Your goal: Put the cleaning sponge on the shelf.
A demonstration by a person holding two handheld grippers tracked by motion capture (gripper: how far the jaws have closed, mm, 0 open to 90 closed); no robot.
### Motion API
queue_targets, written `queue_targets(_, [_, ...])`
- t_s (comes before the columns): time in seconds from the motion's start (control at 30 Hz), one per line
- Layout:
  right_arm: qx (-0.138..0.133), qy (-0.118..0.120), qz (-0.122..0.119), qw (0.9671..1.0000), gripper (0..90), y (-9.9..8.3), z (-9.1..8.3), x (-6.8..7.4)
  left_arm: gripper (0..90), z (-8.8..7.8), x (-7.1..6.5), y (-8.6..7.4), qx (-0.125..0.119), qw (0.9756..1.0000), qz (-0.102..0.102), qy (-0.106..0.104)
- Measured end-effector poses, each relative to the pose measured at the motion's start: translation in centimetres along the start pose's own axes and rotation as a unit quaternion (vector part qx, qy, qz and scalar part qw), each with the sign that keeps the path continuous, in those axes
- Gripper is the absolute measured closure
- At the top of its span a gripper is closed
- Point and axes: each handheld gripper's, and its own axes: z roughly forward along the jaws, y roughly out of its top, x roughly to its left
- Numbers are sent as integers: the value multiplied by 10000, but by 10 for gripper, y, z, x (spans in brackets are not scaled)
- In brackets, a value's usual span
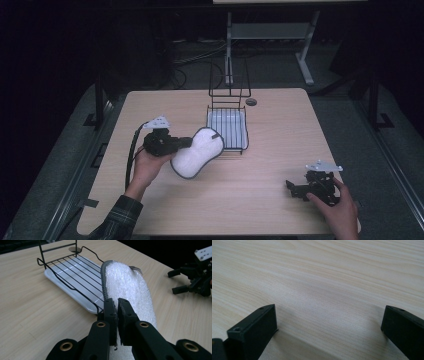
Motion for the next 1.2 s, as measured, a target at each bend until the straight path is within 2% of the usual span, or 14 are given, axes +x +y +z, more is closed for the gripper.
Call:
queue_targets(0.13, [5, -2, -16, 10000, 0, 0, 0, 0, 862, 3, 4, 4, -83, 9999, -76, 21])
queue_targets(0.63, [2, -3, -6, 10000, 0, 0, 0, 0, 862, 19, 18, 27, -174, 9998, -38, 35])
queue_targets(0.9, [2, -3, -8, 10000, 0, 0, 0, 0, 862, 33, 29, 43, -254, 9997, 14, 20])
queue_targets(1.2, [2, -4, -9, 10000, 0, 0, 0, 0, 862, 52, 38, 53, -278, 9996, 65, -35])
